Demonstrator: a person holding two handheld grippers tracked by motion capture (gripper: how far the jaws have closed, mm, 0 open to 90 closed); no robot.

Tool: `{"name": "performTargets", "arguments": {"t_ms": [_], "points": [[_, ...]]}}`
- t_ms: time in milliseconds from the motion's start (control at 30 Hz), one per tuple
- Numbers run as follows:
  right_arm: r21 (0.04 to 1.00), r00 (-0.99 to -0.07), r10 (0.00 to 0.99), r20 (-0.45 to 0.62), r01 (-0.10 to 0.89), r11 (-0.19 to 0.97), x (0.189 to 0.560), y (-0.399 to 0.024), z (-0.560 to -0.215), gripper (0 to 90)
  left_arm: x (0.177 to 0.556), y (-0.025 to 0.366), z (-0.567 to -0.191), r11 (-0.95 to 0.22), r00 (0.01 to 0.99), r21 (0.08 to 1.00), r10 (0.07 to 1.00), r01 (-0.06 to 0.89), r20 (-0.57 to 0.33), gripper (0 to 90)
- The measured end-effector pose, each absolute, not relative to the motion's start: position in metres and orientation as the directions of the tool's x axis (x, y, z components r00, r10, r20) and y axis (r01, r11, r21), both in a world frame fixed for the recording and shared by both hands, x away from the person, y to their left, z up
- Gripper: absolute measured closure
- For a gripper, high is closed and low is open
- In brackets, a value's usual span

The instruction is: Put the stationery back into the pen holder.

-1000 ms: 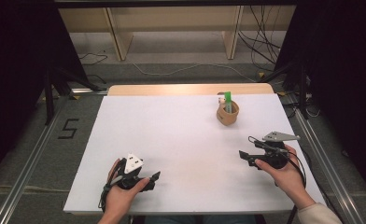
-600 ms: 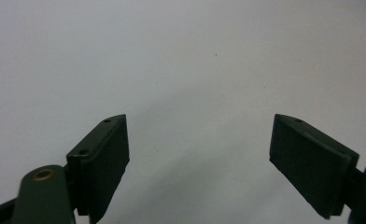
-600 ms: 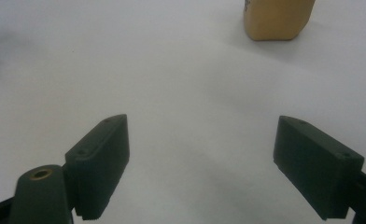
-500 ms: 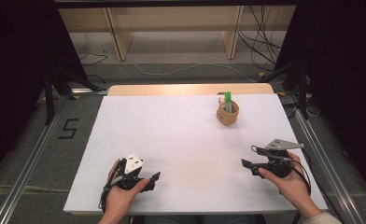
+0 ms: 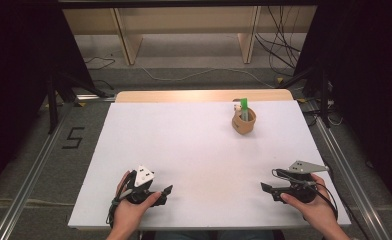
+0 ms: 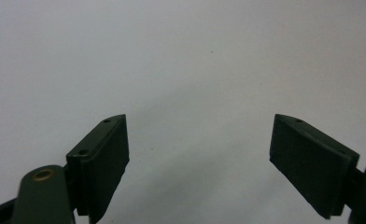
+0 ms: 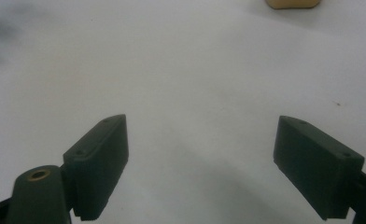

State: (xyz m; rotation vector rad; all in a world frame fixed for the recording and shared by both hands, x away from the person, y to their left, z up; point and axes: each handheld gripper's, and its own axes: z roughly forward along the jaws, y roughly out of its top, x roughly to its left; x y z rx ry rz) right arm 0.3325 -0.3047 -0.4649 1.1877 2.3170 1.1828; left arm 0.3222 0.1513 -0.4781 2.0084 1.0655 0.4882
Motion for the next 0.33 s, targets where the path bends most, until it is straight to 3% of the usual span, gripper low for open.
{"name": "performTargets", "arguments": {"t_ms": [333], "points": [[0.767,-0.630,0.765,0.135,0.555,0.322,0.3244,-0.3054,-0.4739,18.5,0.3194,0.1442,-0.4771,-0.349,0.601,0.790,0.799,0.505,-0.031,18.6]]}}
